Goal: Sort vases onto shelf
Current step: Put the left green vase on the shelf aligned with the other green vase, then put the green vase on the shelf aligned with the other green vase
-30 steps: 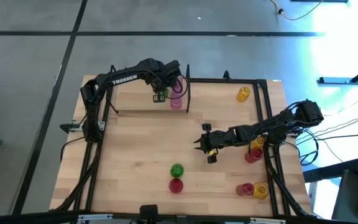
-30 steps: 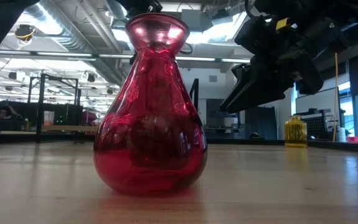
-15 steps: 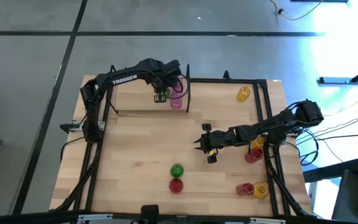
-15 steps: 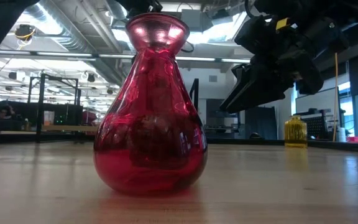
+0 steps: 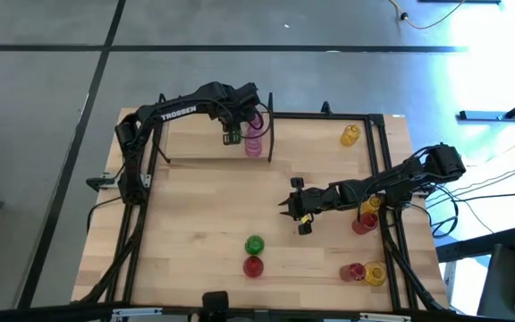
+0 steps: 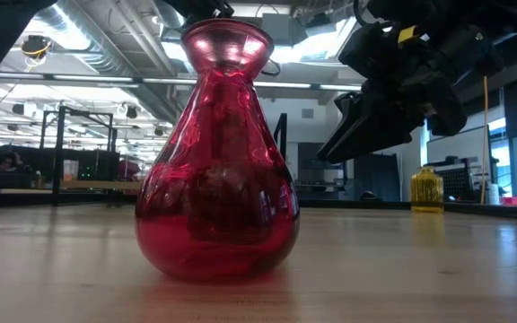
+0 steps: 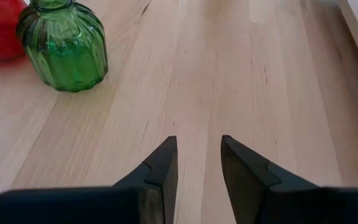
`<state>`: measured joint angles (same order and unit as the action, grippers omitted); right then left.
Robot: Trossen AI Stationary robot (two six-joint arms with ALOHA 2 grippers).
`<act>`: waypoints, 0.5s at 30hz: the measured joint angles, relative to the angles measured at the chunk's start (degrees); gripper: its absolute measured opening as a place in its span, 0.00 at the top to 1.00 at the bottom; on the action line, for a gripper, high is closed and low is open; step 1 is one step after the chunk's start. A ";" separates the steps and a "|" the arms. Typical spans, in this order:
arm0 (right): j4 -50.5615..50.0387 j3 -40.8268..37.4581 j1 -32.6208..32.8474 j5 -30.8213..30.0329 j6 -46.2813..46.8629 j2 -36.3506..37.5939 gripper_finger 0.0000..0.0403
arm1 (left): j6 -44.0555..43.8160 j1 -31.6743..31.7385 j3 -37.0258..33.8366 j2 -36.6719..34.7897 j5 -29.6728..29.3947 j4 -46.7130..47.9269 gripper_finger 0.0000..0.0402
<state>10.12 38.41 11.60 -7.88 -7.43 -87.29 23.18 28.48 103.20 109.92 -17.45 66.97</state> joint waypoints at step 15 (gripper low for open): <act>0.01 0.00 0.02 0.00 0.10 -0.02 0.73 | 1.40 -3.46 0.00 -2.14 -8.77 1.89 0.74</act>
<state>10.13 38.41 11.62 -7.88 -7.33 -87.30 24.58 25.02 103.20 107.78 -26.23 68.86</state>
